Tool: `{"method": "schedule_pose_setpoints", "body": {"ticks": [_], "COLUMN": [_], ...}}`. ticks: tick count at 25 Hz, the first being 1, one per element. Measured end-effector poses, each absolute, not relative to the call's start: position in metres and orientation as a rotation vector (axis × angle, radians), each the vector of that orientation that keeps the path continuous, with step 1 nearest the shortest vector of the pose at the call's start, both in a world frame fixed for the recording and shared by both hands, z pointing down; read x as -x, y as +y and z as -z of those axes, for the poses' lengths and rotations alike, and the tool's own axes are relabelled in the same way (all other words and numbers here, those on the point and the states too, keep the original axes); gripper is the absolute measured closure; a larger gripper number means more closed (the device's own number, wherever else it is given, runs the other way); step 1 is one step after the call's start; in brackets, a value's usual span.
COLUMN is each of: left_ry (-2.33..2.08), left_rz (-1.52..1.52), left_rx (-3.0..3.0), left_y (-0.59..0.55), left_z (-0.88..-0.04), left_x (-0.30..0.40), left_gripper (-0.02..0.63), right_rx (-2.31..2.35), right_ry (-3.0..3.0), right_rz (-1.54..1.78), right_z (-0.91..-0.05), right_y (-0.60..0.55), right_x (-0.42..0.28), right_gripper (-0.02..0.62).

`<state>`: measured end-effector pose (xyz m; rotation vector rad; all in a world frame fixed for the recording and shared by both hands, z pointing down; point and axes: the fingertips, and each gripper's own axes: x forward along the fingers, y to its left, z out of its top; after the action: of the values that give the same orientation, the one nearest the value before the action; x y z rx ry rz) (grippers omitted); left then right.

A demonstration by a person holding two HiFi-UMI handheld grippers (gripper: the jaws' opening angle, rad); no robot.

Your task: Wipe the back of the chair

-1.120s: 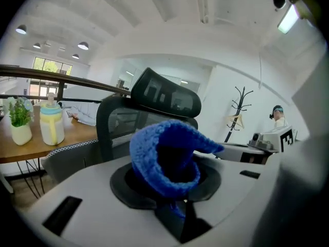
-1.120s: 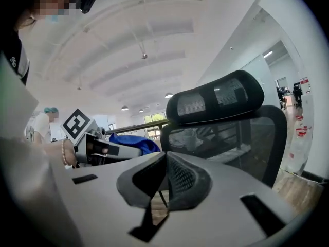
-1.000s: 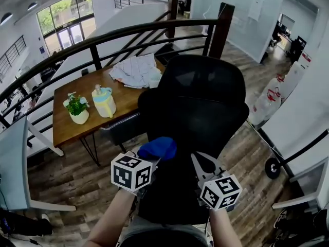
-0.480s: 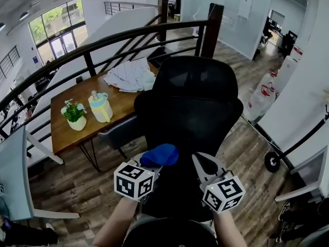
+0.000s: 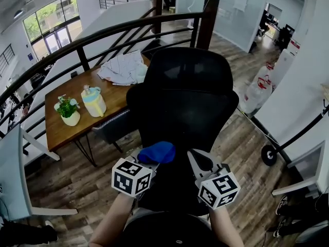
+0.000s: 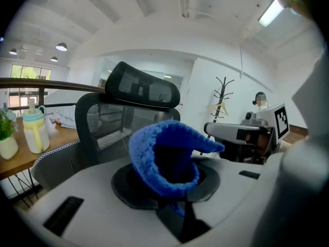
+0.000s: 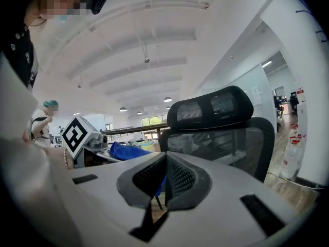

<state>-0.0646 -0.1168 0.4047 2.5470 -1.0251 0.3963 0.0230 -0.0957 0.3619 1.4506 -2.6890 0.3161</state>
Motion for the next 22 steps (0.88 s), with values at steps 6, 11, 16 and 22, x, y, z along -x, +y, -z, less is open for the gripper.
{"method": "schedule_pose_setpoints", "body": {"ticks": [6,11,16,22], "left_ry": [-1.046,-1.046,-1.033,-1.008], "left_rz": [-0.441,-0.514,-0.534,-0.54], "left_rx": [-2.569,-2.577,-2.561,-2.561], "left_y": [-0.117,-0.113,-0.11,-0.106], "left_z": [-0.405,-0.414,-0.42,-0.423], "left_x": [0.059,0.054,0.052,0.046], "left_gripper": [0.506,0.506,0.506,0.506], "right_rx": [-1.435,-1.424,-1.426,-1.402], "right_ry": [-2.691,-2.69,-2.672,-2.655], "right_rz": [-0.324,-0.359,-0.376,-0.42], "right_z": [-0.365,-0.371,-0.378,-0.393], "right_y": [-0.097,-0.095,-0.093,-0.083], "right_x": [-0.024,-0.026,-0.031,-0.027], "right_gripper": [0.569,0.569,0.569,0.569]}}
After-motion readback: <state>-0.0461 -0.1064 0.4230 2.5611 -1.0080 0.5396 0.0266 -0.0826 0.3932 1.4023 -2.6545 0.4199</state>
